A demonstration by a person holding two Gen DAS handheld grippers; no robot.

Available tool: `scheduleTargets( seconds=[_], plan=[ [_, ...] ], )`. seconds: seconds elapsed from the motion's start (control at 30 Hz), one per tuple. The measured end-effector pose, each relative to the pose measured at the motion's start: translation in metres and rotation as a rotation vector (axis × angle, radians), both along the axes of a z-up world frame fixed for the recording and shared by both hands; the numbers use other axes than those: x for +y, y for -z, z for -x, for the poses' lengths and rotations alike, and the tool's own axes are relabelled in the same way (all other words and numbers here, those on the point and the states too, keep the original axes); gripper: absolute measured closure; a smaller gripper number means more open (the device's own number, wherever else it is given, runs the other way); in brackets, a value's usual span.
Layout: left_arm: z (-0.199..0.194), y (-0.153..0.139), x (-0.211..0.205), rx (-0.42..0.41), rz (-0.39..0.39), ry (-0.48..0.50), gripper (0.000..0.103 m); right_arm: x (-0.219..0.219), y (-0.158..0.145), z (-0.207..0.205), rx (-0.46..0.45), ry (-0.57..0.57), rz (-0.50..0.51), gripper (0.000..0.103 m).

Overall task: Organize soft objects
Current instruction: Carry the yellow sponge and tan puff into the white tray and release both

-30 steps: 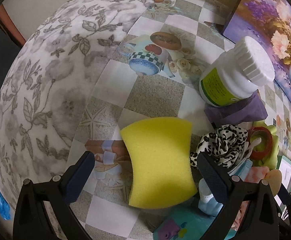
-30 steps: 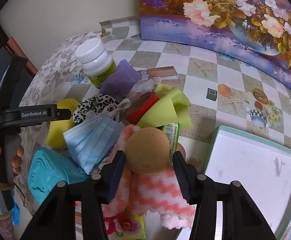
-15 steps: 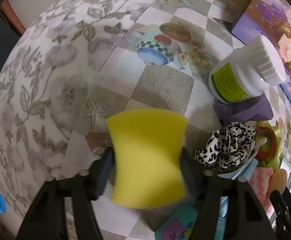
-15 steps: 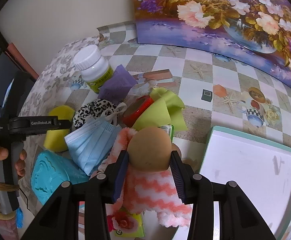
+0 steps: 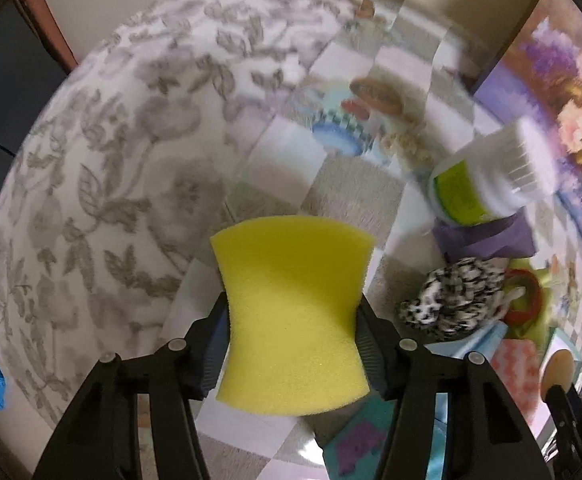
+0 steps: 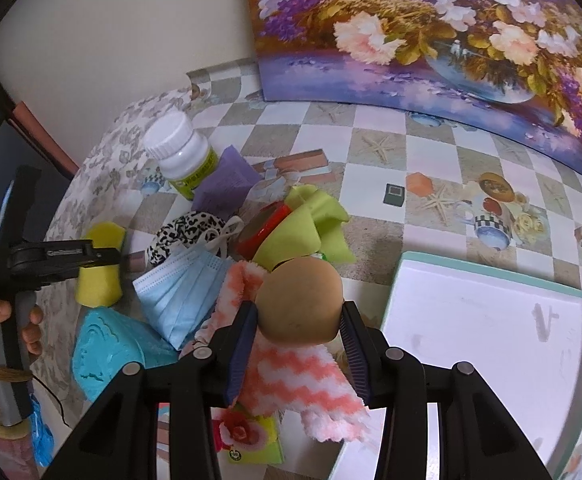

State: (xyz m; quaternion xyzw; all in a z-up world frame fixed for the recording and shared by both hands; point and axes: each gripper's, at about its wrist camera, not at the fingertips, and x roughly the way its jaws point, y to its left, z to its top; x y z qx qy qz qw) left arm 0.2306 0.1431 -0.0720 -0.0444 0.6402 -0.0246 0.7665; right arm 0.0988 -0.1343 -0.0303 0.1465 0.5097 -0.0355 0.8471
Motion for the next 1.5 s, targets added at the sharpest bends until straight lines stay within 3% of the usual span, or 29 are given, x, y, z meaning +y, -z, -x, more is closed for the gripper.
scheduleTargets(
  seconds=[0.17,0.3,0.47,0.73,1.07,1.3,1.5],
  plan=[
    [0.016,-0.053,0.005,-0.106,0.04,0.011,0.044,-0.01,-0.017,0.012,-0.034,0.026,0.008,0.058],
    [0.038,-0.088,-0.025,-0.174,0.089,0.058,0.044,-0.022,-0.028,0.026,-0.057,0.065,0.011,0.058],
    [0.068,-0.112,-0.083,-0.218,0.135,0.127,0.044,-0.044,-0.033,0.045,-0.057,0.131,0.03,0.058],
    [0.107,-0.108,-0.154,-0.187,0.174,0.232,0.044,-0.094,-0.029,0.08,-0.011,0.275,0.072,0.058],
    [0.153,-0.083,-0.24,-0.13,0.16,0.322,0.043,-0.174,-0.015,0.134,0.035,0.502,0.034,0.058],
    [0.175,-0.059,-0.298,-0.09,0.122,0.395,0.043,-0.214,0.008,0.159,0.097,0.606,-0.005,0.058],
    [0.183,-0.037,-0.334,-0.068,0.06,0.476,0.043,-0.231,0.027,0.161,0.139,0.627,-0.037,0.058]
  ],
)
